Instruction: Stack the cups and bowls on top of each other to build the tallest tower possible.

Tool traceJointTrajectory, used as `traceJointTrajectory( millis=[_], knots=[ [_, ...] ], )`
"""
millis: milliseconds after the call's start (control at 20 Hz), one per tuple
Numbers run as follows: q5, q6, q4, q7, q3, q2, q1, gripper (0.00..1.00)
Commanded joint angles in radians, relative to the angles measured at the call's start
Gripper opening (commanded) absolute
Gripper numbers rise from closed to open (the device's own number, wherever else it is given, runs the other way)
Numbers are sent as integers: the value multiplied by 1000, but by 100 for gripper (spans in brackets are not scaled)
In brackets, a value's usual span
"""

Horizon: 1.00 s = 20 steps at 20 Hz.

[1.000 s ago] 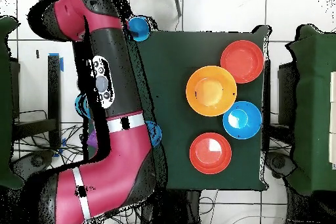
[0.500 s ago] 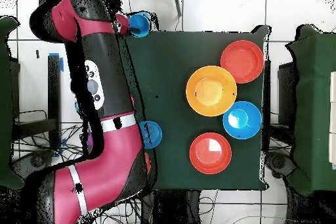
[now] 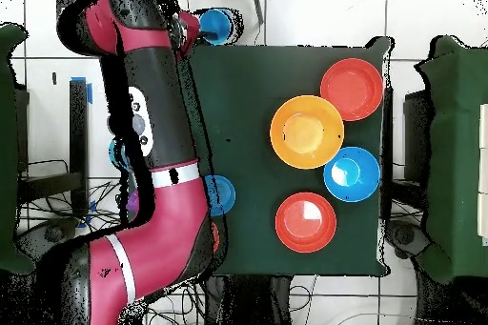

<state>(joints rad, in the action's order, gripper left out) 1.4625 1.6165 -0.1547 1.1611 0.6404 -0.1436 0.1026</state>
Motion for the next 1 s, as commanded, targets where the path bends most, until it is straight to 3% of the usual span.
traceJointTrajectory(
  millis=[50, 350, 750, 1000],
  knots=[
    [96, 139, -44, -342, 106, -56, -33, 0],
    [20, 160, -104, -329, 45, -70, -49, 0],
    [7, 144, -118, -374, 65, -39, -90, 0],
    [69, 140, -81, -423, 110, -3, -104, 0]
  ],
)
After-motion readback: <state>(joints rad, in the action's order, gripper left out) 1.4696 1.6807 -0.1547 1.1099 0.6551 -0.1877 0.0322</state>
